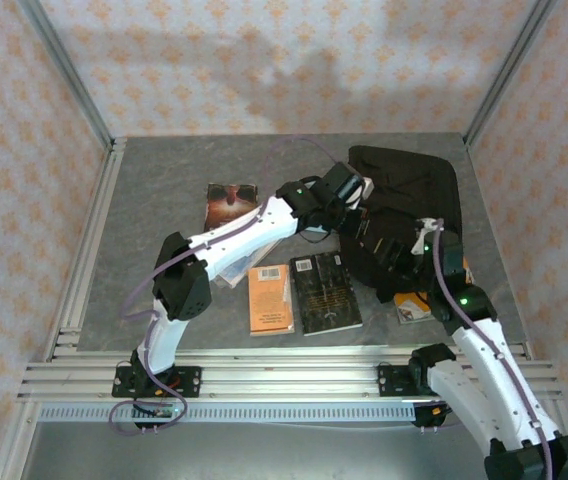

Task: Pack the student bag
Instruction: Unzip the student bag at the middle-right of the table.

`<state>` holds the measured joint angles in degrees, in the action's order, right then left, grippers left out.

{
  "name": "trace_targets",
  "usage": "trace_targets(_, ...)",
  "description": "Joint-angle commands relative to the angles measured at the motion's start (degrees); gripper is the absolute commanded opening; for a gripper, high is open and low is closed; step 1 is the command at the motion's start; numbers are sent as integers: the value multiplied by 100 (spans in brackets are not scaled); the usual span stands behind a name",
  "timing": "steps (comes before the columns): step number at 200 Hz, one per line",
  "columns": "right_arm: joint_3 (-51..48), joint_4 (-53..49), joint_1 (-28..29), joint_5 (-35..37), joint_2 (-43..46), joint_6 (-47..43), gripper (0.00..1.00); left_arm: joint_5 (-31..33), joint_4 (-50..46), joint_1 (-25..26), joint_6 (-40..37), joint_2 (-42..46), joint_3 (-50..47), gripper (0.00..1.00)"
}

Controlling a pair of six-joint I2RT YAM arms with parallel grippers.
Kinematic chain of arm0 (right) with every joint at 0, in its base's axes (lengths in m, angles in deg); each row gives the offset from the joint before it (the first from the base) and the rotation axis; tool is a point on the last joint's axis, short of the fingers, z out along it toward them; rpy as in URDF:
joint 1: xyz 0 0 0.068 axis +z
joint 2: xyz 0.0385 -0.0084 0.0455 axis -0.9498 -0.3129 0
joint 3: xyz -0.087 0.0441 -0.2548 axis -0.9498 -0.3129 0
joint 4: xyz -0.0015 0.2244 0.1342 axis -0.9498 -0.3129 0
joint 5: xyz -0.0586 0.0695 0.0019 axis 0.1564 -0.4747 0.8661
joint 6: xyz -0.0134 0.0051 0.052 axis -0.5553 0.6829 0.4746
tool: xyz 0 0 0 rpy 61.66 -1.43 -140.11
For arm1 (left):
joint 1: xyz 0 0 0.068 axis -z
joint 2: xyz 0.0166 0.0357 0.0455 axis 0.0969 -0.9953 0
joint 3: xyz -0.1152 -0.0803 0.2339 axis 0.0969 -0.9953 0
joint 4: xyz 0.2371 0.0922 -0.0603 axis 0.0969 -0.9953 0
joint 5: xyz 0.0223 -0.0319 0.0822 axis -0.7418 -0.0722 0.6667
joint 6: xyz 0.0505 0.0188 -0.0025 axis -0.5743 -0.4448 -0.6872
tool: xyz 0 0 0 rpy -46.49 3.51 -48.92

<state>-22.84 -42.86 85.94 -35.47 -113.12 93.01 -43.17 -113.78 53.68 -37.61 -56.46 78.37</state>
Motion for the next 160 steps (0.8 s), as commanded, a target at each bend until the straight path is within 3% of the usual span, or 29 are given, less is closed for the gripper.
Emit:
trace_targets(1, 124, 602, 338, 13, -269, -1500, 53, -289, 191, -197, 127, 426, -205, 0)
trace_targets(25, 81, 733, 562, -345, -642, -1353, 48, -491, 395, -305, 257, 492, -406, 0)
trace_targets(76, -114, 832, 702, -78, -974, -1140, 44, -831, 793, -461, 481, 546, -693, 0)
trace_targets(113, -170, 960, 806, -99, -1425, -1062, 33, -909, 829, -514, 520, 477, -612, 0)
trace_targets(160, -54, 899, 890, 122, -1715, -1131, 0, -728, 559, -549, 447, 224, -211, 0)
